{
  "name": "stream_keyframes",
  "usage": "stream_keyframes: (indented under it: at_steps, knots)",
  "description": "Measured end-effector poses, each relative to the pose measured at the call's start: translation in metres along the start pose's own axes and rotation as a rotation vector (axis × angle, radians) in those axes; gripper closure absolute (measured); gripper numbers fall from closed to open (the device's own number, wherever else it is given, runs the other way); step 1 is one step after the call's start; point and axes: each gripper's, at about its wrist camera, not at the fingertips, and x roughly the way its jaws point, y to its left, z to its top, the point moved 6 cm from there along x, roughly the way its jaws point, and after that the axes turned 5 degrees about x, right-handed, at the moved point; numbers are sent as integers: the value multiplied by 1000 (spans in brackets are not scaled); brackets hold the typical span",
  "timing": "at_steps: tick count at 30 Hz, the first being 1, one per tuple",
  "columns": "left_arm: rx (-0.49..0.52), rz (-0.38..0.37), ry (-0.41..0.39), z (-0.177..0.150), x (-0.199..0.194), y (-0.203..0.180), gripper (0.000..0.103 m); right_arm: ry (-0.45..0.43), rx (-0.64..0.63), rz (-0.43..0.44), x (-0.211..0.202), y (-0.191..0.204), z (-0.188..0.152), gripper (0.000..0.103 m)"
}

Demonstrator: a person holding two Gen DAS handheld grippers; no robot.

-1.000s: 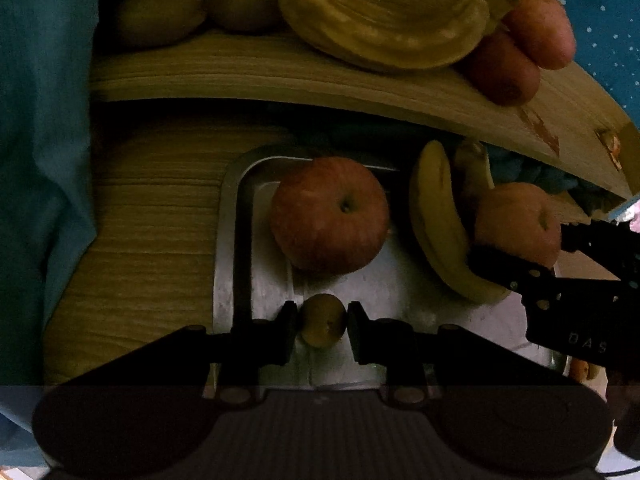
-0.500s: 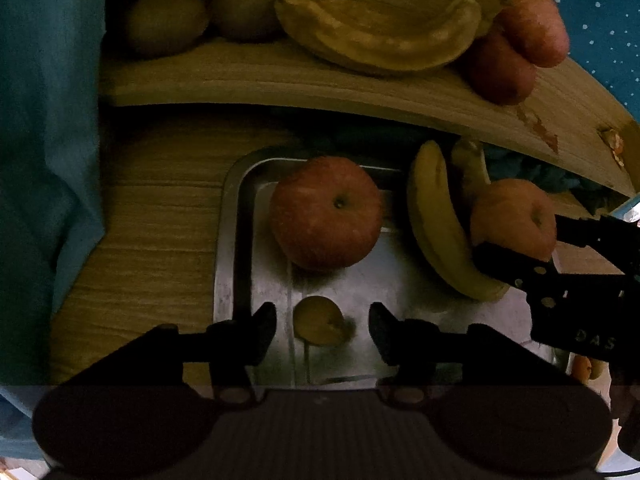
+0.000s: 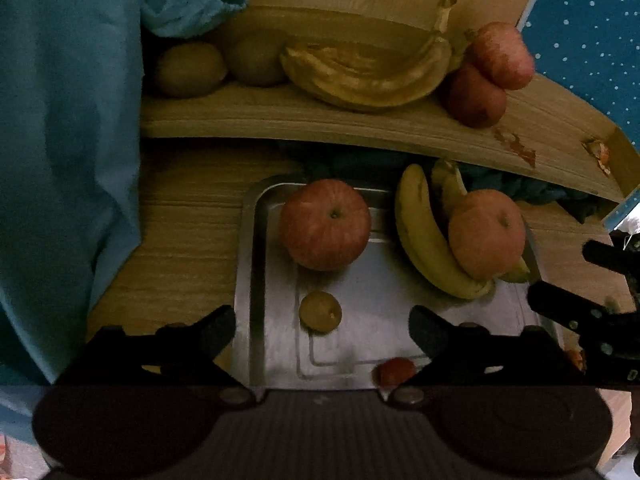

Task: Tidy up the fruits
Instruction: 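Open the left gripper to drop the kiwi while the right gripper releases the apple onto the bananas, then withdraw both tools from the tray toward the remaining loose fruit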

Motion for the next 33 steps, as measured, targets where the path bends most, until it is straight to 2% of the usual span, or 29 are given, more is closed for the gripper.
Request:
stream_keyframes:
  at_steps: [8, 19, 29, 33]
  knots:
    - [9, 16, -5, -19, -21, -2, 1, -4, 46, -35, -32, -6, -22, 1]
    - [66, -7, 13, -44, -36, -19, 0, 30, 73, -81, -65, -12, -54, 1]
    - [195, -72, 84, -70, -36, -54, 0, 118, 125, -132, -91, -30, -96, 1]
    - [242, -87, 111, -76, -32, -71, 0, 188, 132, -167, -93, -35, -113, 1]
